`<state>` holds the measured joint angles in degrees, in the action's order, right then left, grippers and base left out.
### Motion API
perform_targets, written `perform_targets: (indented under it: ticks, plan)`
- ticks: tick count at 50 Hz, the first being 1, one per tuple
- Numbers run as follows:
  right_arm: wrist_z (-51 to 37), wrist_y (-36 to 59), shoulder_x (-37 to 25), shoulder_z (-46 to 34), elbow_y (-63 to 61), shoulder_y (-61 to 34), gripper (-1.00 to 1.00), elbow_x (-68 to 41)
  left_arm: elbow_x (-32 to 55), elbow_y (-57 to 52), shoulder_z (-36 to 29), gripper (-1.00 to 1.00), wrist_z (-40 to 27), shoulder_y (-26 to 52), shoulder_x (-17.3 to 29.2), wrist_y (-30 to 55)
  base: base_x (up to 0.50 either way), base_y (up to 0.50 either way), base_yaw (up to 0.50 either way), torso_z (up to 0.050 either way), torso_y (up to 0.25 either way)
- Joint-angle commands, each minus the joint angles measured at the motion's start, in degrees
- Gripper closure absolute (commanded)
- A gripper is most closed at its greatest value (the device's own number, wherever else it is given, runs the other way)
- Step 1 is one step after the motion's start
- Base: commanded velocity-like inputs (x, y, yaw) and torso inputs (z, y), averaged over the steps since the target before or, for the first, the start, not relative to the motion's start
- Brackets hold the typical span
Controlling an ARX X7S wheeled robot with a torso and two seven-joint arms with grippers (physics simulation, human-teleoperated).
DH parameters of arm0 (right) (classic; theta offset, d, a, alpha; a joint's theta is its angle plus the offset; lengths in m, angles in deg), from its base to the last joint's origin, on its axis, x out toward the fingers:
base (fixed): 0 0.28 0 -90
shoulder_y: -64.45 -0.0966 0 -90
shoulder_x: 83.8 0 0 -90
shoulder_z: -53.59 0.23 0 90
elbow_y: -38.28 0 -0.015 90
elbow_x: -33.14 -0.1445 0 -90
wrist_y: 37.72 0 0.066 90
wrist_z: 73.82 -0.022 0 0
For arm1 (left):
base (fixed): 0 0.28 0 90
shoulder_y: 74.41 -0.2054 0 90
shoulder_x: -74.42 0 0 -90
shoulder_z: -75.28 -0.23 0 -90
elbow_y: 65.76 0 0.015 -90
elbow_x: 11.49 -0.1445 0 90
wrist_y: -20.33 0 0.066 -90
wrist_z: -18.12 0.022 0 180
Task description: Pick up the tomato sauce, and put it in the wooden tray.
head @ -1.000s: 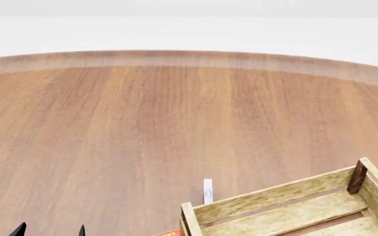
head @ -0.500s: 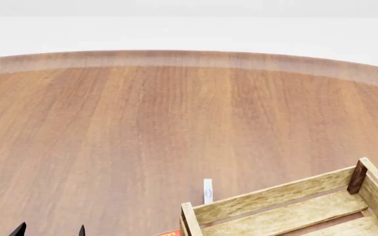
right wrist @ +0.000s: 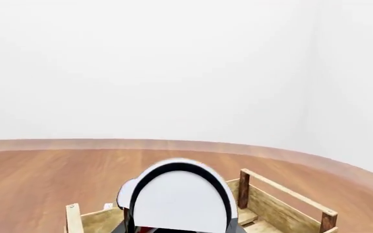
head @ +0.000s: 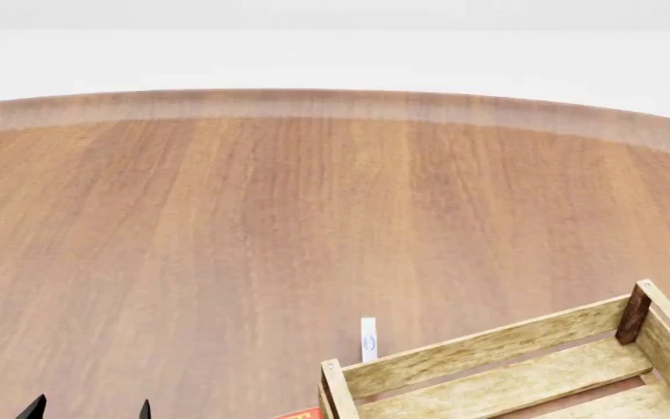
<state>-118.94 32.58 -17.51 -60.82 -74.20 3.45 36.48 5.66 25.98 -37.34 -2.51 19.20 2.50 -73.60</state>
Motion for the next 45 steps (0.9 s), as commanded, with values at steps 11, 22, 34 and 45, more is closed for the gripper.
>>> perform_targets:
  ticks: [11, 22, 34, 45]
  plan:
    - [1.5, 10.16, 0.33, 4.87, -6.76, -5.35, 1.0, -2.84, -0.41, -0.1, 0.9, -1.0, 1.19, -0.09, -0.88, -0.03, 0.0, 0.0, 0.0, 0.0, 0.001]
    - [3.28, 17.45, 0.9, 7.02, -3.87, -13.32, 1.0, -8.85, -0.3, -0.07, 0.74, -1.0, 1.09, -0.05, -0.78, -0.13, 0.0, 0.0, 0.0, 0.0, 0.0]
    - [3.71, 21.93, 1.48, 6.85, -2.05, -18.4, 1.0, -9.33, -0.18, -0.05, 0.58, -1.0, 0.96, 0.0, -0.67, -0.19, 0.0, 0.0, 0.0, 0.0, 0.0]
    - [5.18, 27.6, 1.8, 7.2, 0.07, -24.4, 1.0, -11.9, -0.09, -0.02, 0.46, -1.0, 0.86, 0.04, -0.59, -0.27, 0.0, 0.0, 0.0, 0.0, 0.0]
